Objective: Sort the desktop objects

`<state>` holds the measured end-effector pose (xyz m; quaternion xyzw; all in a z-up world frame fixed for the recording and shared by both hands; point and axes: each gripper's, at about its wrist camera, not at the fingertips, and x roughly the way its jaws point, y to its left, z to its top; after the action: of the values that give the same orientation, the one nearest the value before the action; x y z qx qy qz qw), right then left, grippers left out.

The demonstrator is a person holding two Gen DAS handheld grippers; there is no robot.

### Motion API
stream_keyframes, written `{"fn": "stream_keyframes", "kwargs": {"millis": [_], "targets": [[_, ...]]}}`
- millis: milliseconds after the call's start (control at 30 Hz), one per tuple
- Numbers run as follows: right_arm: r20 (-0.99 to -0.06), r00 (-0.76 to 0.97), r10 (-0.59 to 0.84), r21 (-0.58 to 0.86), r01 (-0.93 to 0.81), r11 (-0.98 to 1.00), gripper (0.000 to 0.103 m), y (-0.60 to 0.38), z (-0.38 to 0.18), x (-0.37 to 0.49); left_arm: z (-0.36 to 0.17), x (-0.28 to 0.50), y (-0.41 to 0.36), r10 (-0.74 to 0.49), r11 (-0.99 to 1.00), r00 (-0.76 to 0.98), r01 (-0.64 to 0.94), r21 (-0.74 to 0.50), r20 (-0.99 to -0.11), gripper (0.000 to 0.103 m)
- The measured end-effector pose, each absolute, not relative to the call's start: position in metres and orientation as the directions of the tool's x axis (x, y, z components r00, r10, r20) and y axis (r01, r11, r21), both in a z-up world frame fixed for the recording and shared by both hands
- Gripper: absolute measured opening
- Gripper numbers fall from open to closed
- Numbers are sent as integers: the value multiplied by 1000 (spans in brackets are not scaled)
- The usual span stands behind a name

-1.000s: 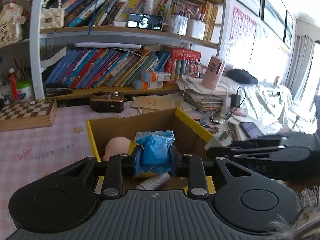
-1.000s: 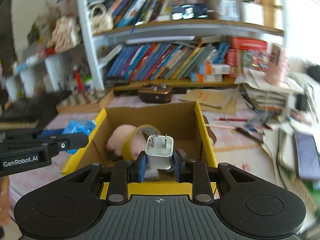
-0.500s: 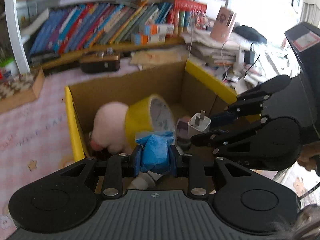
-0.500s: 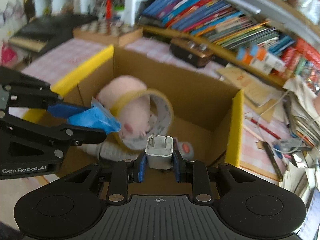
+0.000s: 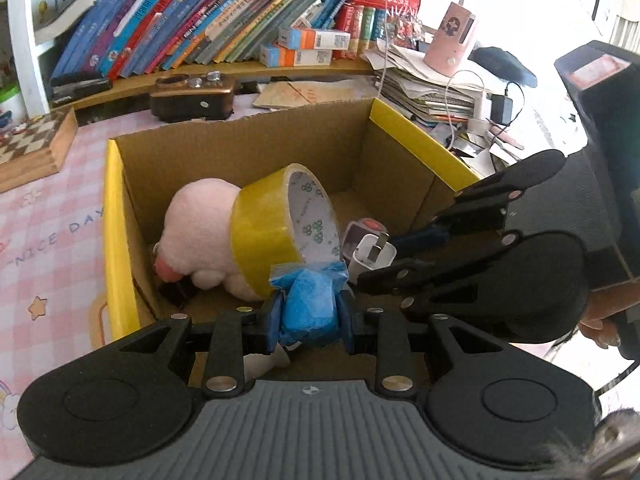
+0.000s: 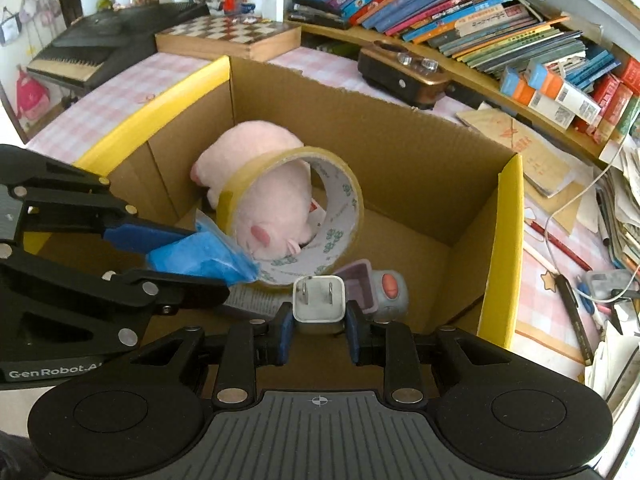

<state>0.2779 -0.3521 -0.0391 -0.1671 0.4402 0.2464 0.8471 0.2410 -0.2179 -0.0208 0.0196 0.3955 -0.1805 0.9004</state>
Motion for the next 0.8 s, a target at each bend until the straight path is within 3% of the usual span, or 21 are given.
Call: {"fn": "stream_keyframes", "kwargs": {"millis": [133, 300, 400, 467, 500, 600, 800], "targets": [[-810, 516, 279, -65, -552, 831, 30, -356, -34, 271, -8, 225, -215, -290, 943, 694, 323, -74, -659, 45], [-741, 597, 307, -64, -518, 853, 46, -363, -14, 250, 14, 197, -203, -255, 960, 774, 274, -56, -580, 83], [-688, 657, 308, -56, -471, 881, 53, -368, 0, 234, 25, 179, -193, -228, 969, 802, 240, -51, -552, 89], [-646, 707, 286, -61, -422, 905, 68, -371, 7, 223, 30, 167, -187, -202, 976, 817, 214, -43, -539, 93], [-620, 737, 270, -65, -391, 918, 70, -373, 12, 216, 32, 161, -183, -186, 980, 827, 196, -37, -531, 94], [-576, 781, 241, -52, -330, 943, 71, -377, 22, 202, 39, 143, -173, -145, 987, 855, 157, -18, -498, 101], [-535, 821, 199, 28, -218, 975, 75, -376, 31, 169, 49, 105, -152, -73, 997, 893, 83, 3, -444, 103]]}}
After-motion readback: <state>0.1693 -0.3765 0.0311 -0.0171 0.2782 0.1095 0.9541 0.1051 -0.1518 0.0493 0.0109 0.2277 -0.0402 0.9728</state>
